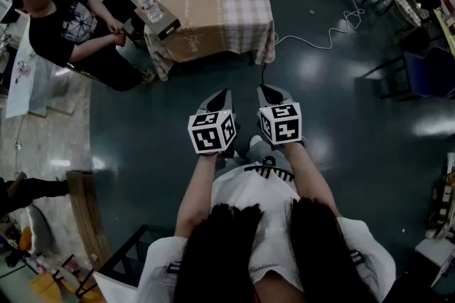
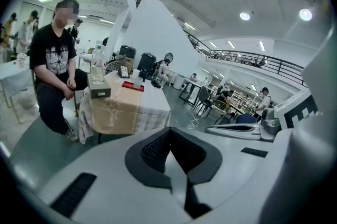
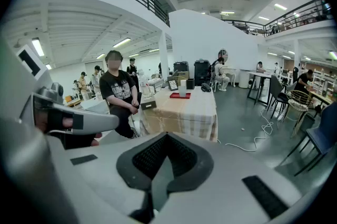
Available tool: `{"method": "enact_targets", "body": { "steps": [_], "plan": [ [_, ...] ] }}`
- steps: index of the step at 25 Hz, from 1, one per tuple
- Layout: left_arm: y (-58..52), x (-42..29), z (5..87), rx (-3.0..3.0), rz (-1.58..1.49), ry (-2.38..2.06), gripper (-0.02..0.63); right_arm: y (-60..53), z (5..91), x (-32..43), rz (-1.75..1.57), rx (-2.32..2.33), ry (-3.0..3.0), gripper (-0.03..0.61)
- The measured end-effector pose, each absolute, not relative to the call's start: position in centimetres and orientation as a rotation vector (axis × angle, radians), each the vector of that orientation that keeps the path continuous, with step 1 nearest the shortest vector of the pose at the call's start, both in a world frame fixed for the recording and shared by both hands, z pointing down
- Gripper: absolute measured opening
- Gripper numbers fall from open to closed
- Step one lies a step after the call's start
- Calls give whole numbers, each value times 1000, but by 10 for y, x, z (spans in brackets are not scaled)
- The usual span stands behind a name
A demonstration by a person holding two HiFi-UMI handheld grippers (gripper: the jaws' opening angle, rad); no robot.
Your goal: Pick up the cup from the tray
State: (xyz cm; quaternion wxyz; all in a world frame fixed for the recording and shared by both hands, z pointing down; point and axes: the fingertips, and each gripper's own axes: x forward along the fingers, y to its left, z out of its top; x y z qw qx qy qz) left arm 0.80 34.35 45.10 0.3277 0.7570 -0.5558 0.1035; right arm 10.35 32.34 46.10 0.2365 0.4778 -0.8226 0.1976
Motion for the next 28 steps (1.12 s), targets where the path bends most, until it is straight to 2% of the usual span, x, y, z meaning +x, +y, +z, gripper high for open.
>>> {"method": "enact_targets", "body": {
  "steps": [22, 26, 28],
  "plan": [
    [323, -12, 449, 1971, 320, -1485, 5, 300, 445, 86, 524, 1361, -2313, 6],
    [319, -11, 446, 1987, 328, -1492, 5, 293, 442, 86, 533, 1382, -2338, 20],
    [317, -12, 446, 1990, 335, -1498, 5, 291, 444, 83, 538, 1355, -2346, 56]
  ]
}}
